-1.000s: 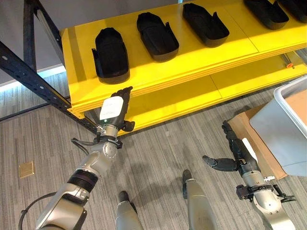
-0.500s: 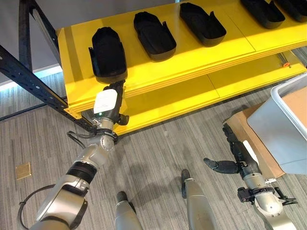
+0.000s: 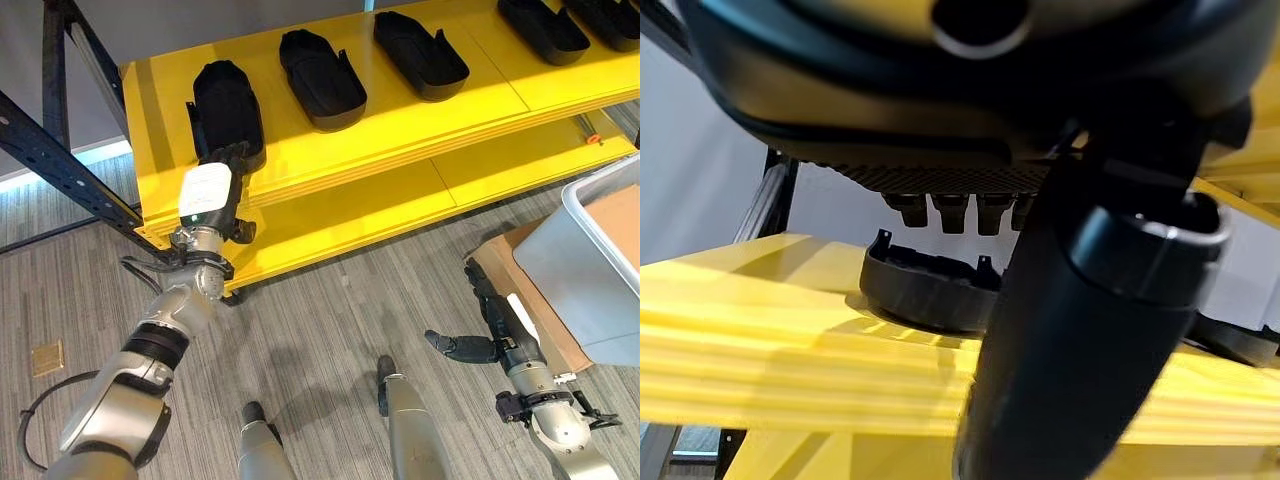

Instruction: Move parts from the plastic box to the shelf.

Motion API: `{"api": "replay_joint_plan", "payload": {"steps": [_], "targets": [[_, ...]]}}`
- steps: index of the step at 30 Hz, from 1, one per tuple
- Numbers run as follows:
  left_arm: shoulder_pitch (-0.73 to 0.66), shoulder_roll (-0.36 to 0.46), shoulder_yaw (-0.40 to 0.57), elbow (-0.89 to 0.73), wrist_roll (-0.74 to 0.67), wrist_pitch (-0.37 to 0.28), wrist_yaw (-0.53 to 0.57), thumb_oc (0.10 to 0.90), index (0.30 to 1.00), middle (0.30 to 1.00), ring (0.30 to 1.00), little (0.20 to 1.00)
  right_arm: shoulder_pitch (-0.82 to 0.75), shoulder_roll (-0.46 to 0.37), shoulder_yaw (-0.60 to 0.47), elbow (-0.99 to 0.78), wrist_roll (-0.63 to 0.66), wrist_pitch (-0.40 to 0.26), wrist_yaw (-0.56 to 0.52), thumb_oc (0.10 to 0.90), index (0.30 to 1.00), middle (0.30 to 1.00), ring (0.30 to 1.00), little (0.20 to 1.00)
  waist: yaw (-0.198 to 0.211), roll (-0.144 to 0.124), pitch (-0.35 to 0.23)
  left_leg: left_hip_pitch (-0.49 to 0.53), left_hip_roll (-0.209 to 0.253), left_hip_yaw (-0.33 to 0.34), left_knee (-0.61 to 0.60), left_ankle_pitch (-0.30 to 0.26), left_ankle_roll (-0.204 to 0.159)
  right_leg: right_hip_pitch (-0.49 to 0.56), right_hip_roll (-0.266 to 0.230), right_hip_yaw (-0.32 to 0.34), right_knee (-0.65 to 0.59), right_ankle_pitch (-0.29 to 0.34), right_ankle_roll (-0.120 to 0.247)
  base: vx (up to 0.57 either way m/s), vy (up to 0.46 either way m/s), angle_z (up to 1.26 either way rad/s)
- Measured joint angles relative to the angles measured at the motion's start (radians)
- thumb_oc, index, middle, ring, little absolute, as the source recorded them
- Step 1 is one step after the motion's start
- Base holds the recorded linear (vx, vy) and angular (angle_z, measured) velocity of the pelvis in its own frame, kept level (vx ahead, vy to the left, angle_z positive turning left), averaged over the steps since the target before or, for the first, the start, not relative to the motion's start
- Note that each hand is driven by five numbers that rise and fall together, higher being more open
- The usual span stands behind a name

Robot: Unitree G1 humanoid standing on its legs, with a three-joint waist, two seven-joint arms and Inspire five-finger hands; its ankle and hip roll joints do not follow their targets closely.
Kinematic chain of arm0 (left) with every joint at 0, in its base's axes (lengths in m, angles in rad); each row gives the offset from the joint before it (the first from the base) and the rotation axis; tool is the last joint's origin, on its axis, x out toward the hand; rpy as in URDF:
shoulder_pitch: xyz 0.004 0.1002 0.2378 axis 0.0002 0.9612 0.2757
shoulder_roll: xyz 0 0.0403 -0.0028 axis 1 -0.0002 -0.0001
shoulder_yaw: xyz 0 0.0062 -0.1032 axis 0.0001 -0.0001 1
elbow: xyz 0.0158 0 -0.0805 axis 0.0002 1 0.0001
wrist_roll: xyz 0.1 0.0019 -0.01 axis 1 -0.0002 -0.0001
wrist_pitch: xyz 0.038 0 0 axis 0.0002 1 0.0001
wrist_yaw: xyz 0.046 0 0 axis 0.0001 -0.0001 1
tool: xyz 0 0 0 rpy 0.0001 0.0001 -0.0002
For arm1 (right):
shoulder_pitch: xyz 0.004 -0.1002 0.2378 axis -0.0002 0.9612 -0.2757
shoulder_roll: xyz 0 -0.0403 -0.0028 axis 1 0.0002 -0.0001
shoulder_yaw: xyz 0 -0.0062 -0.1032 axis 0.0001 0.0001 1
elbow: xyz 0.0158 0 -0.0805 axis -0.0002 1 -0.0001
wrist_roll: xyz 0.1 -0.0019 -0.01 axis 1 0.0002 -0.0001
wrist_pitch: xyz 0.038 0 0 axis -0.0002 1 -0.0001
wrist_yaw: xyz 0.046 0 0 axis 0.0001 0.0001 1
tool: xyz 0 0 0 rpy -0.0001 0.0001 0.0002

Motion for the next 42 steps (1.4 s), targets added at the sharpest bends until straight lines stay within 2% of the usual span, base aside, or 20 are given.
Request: {"api": "replay_joint_plan", "payload": {"steps": [4,15,28,34,42], "targets": [[-0.03,0.0,-0.037,0.067,0.003,0.001,-0.003,0.9,1.0,1.0,1.0,1.0,0.009,0.0,0.0,0.0,0.001,0.0,0.0,0.9,1.0,1.0,1.0,1.0,-0.002,0.0,0.0,-0.001,0.001,0.001,0.006,-0.005,-0.001,-0.002,0.003,0.004,0.001,0.0,0.0,0.0,0.0,-0.02],[-0.029,0.0,-0.039,0.064,0.007,-0.001,-0.003,0.9,1.0,1.0,1.0,1.0,0.031,0.0,-0.001,0.0,0.001,0.0,0.0,0.9,1.0,1.0,1.0,1.0,-0.002,0.0,0.0,-0.015,0.002,0.003,0.016,-0.01,-0.003,-0.015,0.004,0.011,0.004,0.0,0.002,0.0,-0.001,-0.01],[0.082,0.081,-0.021,-0.132,0.042,-0.025,-0.004,0.9,1.0,1.0,1.0,1.0,0.023,0.001,-0.01,0.0,0.0,-0.003,-0.002,0.9,1.0,1.0,1.0,1.0,0.008,-0.007,0.004,-0.018,0.001,0.004,0.012,-0.012,-0.001,-0.018,0.002,0.009,0.005,-0.006,0.005,0.0,0.0,0.0],[0.136,0.097,0.054,-0.226,0.044,-0.035,-0.004,0.9,1.0,1.0,1.0,1.0,0.018,0.002,-0.013,0.0,0.0,-0.004,-0.002,0.9,1.0,1.0,1.0,1.0,0.017,-0.011,0.017,-0.016,0.001,0.004,0.01,-0.013,0.001,-0.019,0.002,0.008,0.009,-0.01,0.006,0.0,0.0,0.0],[0.136,0.11,0.053,-0.243,0.046,-0.045,-0.004,0.9,1.0,1.0,1.0,1.0,0.022,0.002,-0.013,0.0,0.0,-0.004,-0.002,0.9,1.0,1.0,1.0,1.0,0.026,-0.01,0.021,-0.015,0.0,0.003,0.009,-0.013,0.001,-0.02,0.0,0.006,0.018,-0.011,0.006,0.0,0.0,0.0]]}}
